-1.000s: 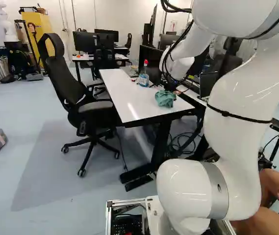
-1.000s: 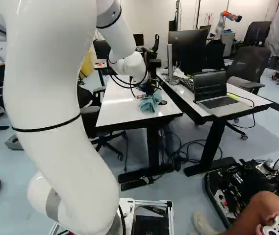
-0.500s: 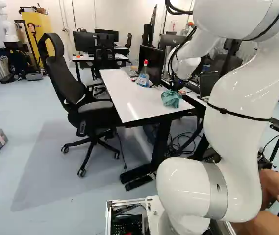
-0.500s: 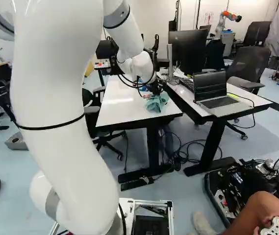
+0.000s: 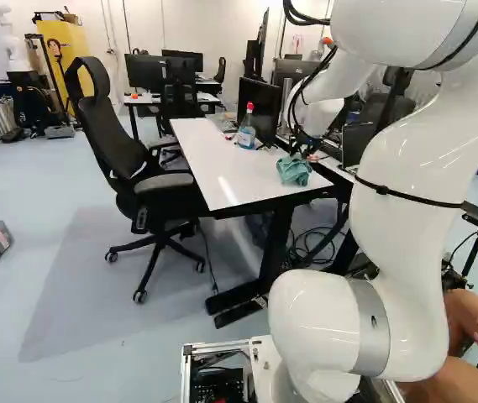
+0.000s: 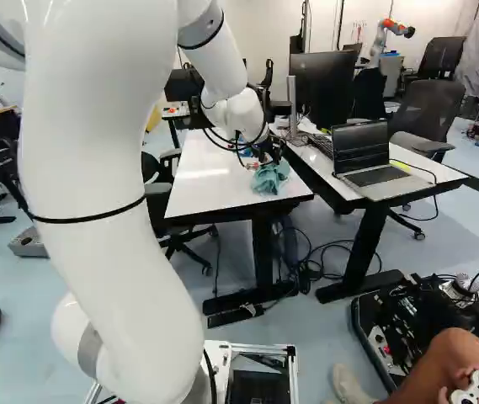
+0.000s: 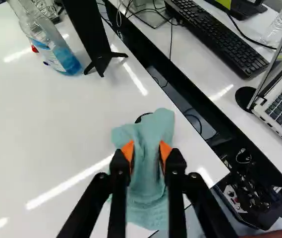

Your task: Clean the table with the green towel

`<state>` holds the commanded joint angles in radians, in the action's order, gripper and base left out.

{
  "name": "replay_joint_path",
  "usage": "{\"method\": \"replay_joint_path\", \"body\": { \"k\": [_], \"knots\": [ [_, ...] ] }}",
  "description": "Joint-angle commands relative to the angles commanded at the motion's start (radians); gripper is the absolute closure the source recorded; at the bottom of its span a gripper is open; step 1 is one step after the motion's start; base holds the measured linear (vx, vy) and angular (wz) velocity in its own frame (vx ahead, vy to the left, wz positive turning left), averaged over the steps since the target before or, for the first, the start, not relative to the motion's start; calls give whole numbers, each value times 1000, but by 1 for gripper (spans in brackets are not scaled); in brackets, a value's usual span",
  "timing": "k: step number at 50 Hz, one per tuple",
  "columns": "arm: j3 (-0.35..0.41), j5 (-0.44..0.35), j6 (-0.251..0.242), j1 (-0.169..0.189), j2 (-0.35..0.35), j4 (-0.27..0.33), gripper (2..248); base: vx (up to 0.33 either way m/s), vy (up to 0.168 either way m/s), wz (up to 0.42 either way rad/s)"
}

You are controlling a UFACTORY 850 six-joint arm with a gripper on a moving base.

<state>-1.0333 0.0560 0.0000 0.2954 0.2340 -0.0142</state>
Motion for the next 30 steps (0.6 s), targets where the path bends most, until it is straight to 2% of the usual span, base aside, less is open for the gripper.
{"method": "replay_joint_path", "body": {
  "k": [1,6,7,11,12,16,17,21,22,30],
  "knots": [
    [0,0,0,0,0,0,139,0,0,0],
    [0,0,0,0,0,0,139,0,0,0],
    [0,0,0,0,0,0,103,0,0,0],
    [0,0,0,0,0,0,103,0,0,0],
    [0,0,0,0,0,0,66,0,0,0],
    [0,0,0,0,0,0,66,0,0,0],
    [0,0,0,0,0,0,29,0,0,0],
    [0,0,0,0,0,0,29,0,0,0],
    [0,0,0,0,0,0,3,0,0,0],
    [0,0,0,0,0,0,3,0,0,0]
  ]
}}
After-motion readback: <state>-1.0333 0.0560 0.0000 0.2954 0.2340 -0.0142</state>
